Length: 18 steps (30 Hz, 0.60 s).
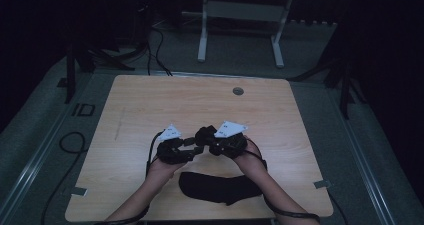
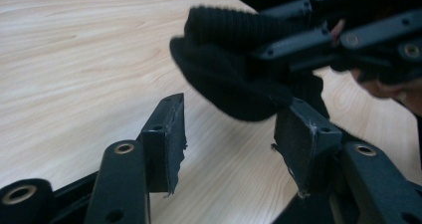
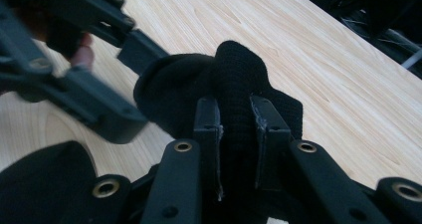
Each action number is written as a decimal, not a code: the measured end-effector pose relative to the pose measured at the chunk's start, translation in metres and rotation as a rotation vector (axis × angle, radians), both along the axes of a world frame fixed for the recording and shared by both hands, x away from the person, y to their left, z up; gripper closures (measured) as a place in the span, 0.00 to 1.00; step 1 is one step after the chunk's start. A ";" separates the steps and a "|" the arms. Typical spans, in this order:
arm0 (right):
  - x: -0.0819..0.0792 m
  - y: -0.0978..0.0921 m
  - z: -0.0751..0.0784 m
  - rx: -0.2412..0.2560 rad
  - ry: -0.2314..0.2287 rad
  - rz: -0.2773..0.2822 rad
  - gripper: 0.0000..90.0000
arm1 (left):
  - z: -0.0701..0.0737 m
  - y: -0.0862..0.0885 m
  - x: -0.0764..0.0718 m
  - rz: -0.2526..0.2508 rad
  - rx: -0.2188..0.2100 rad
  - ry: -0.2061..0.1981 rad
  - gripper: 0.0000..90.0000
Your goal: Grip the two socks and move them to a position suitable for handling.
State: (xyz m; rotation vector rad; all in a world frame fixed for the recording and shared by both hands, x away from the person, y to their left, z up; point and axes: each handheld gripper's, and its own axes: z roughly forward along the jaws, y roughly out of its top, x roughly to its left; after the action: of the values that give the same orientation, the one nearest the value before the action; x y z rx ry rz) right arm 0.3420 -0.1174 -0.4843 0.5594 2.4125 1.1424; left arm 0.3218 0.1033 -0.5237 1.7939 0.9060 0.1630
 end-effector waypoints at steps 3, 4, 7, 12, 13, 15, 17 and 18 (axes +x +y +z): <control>0.001 -0.005 -0.001 -0.004 -0.001 -0.008 0.84 | 0.003 -0.008 0.007 -0.025 0.007 -0.004 0.65; 0.001 -0.006 -0.002 0.000 0.000 -0.012 0.84 | 0.003 -0.008 0.007 -0.025 0.007 -0.004 0.75; 0.001 -0.009 -0.003 0.000 0.002 -0.017 0.84 | 0.004 -0.014 0.007 -0.022 0.050 -0.020 0.87; 0.001 -0.014 -0.006 0.020 0.015 -0.016 0.84 | 0.005 -0.018 0.006 0.002 0.098 -0.032 0.94; 0.001 -0.014 -0.006 0.020 0.015 -0.016 0.84 | 0.005 -0.018 0.006 0.002 0.098 -0.032 0.94; 0.002 -0.019 -0.005 0.057 0.024 -0.018 0.84 | 0.006 -0.016 0.005 0.018 0.118 -0.036 0.94; 0.001 -0.023 -0.003 0.079 0.027 -0.020 0.86 | 0.007 -0.015 0.004 0.048 0.159 -0.051 0.94; 0.001 -0.025 -0.002 0.071 0.014 -0.035 0.86 | 0.007 -0.013 0.004 0.066 0.186 -0.061 0.94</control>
State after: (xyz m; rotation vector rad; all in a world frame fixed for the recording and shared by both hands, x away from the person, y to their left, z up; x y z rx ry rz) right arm 0.3429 -0.1422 -0.4859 0.6314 2.3717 1.2177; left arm 0.3258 0.0900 -0.5169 1.9195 0.9324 0.3519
